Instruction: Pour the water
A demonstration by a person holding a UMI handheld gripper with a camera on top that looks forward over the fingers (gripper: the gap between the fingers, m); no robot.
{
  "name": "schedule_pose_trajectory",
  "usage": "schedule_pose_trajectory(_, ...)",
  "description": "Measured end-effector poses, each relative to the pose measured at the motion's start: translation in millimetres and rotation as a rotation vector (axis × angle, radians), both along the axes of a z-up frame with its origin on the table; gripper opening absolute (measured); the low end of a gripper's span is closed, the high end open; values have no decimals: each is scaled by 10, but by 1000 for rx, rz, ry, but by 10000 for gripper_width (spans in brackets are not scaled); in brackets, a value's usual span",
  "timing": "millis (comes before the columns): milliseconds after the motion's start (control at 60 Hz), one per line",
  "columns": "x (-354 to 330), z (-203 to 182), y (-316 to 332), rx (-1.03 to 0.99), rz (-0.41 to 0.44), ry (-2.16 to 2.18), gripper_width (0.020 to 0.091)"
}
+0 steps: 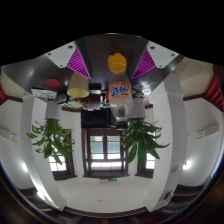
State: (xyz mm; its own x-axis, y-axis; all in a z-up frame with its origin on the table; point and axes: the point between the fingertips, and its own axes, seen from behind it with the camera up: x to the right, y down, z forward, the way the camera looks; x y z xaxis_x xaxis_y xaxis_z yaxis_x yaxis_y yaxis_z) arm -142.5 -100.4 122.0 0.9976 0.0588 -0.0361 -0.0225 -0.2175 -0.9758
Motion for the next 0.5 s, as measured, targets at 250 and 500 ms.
schedule_pose_trajectory(250,-287,110,603,64,12,19,746)
schedule_pose_trajectory(500,-469,159,931,93,44,26,707)
